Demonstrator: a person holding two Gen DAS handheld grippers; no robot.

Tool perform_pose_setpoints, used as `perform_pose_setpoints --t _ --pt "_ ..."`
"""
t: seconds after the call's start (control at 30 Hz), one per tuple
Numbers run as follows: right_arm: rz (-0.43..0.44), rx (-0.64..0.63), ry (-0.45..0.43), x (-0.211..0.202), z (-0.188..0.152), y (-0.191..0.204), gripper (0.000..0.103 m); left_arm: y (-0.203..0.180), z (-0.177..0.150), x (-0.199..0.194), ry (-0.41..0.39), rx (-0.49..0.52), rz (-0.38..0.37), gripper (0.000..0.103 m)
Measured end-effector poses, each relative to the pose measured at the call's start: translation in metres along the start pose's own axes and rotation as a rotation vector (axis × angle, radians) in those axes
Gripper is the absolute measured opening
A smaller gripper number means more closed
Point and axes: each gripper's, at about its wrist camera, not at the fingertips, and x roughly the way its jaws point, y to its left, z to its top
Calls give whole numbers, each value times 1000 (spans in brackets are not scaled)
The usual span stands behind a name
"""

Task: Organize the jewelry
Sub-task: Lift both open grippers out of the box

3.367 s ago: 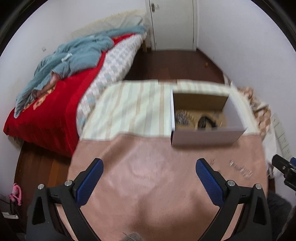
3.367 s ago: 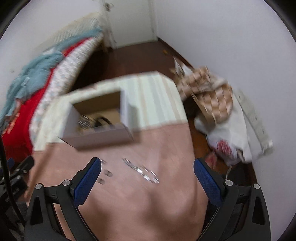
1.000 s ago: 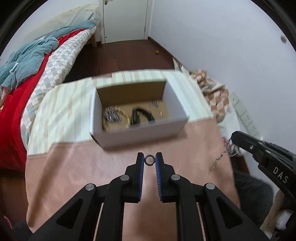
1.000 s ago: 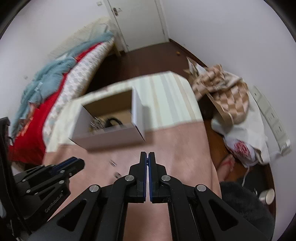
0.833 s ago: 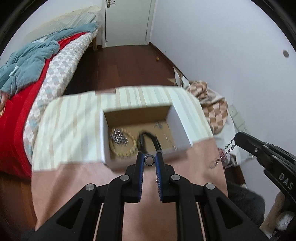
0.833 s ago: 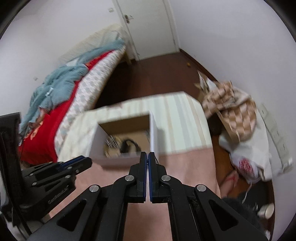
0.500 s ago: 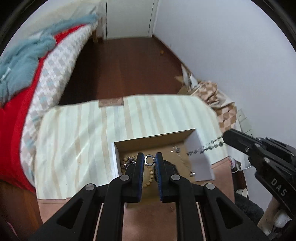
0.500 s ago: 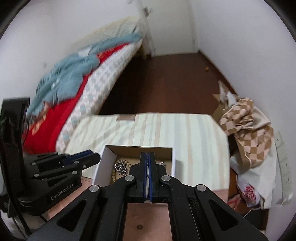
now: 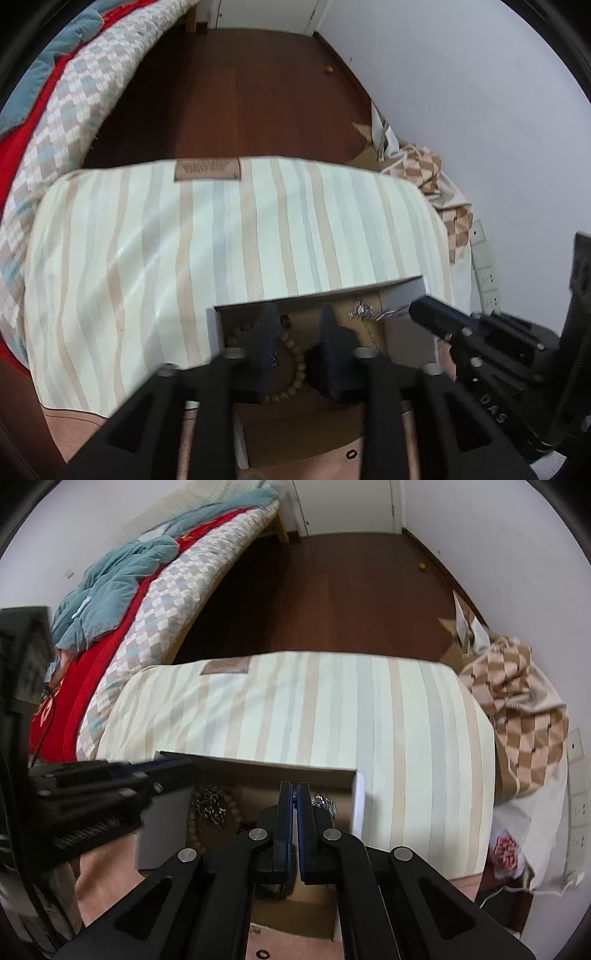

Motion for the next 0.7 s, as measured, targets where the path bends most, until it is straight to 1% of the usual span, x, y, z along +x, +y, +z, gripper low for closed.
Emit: perform_pose_setpoints --t 0.03,0.07,0.1,0.13,0.2,0.27,0.3,0.33,0.37,0.4,0.43,0.47,0.53,0.6,0.7 --pt "-4 3 3 -1 -1 -1 9 0 0 -5 -19 -2 10 62" --pt "-4 10 -2 -3 -4 -4 15 1 1 -9 -34 -4 20 67" --pt "-15 10 -12 -7 -6 -5 33 1 -1 -14 -47 -3 47 71" --pt "-21 9 -23 -11 -9 -6 48 1 -1 -17 -55 2 64 71" --pt "-25 8 -42 -20 -15 -7 55 3 -8 -27 -83 4 106 72" --pt "-47 6 -51 -26 -21 -7 55 5 -16 -34 -111 2 145 80" --pt "-53 8 -55 -29 -24 -6 58 5 -21 -38 -126 2 168 87" --pt "-63 9 -58 -31 -27 -5 69 5 -28 -43 -143 6 199 90" --pt "-95 8 -56 -33 -32 -4 75 5 -32 -44 -153 9 222 91" --pt "-112 5 -58 -34 -35 -3 85 5 -39 -47 -164 11 249 96" --pt "-130 1 -62 -36 -39 -2 91 5 -44 -49 -173 14 269 102" --pt "-154 -4 -62 -36 -43 0 92 5 -50 -51 -183 18 290 102" --pt "-185 -6 -43 -34 -52 2 101 2 -62 -53 -203 32 337 102" --pt "-198 -5 -35 -33 -59 3 102 1 -71 -52 -214 37 366 102" --pt "-223 -5 -42 -38 -70 5 102 2 -84 -54 -218 22 384 102"
